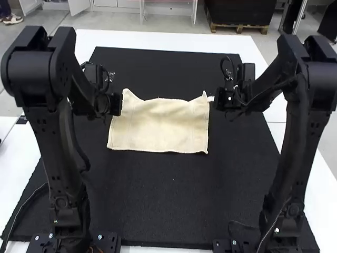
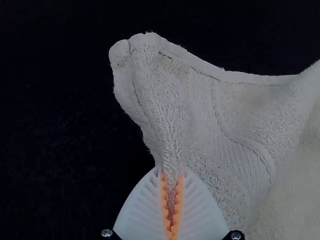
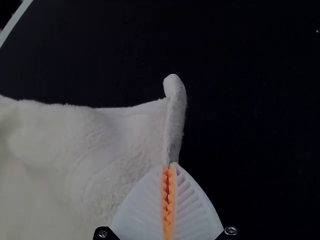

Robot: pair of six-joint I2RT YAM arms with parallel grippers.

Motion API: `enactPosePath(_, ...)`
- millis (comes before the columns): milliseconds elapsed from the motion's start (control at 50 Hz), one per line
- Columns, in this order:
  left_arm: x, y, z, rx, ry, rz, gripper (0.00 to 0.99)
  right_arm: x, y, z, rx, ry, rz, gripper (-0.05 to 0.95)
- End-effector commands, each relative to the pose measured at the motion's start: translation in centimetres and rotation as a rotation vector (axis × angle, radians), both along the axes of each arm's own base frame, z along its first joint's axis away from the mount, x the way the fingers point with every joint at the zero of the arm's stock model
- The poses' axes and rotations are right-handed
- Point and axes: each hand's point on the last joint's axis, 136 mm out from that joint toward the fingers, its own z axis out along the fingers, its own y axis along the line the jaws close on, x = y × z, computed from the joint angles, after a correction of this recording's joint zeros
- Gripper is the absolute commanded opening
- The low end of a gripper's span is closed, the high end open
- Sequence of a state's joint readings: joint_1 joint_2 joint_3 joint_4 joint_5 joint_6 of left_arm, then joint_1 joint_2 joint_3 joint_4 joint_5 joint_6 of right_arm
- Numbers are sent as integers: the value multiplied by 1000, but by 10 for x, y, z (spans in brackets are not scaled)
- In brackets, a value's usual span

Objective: Fold the towel.

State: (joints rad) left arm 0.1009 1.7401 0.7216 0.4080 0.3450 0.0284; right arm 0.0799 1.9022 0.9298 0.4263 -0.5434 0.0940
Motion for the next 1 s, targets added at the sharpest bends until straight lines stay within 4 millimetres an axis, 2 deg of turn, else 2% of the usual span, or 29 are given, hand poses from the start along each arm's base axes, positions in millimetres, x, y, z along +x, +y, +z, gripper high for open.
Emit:
enactPosePath(0,-3,2,21,-5,-49,-1,20,-2,-5,24,25,-47,15,-20)
enactPosePath(80,-6,4,32,-2,-74,4,20,-5,-8,28,27,-47,14,-20)
enactPosePath(240,-13,22,45,3,-91,47,21,-12,-17,31,32,-33,12,-18)
enactPosePath(340,-20,28,41,14,-62,55,20,-20,-18,32,39,-26,19,-18)
enactPosePath(600,-40,23,26,21,-7,41,20,-37,-18,24,38,4,28,-18)
enactPosePath(980,-51,20,24,17,17,38,20,-53,-13,20,40,48,50,-20)
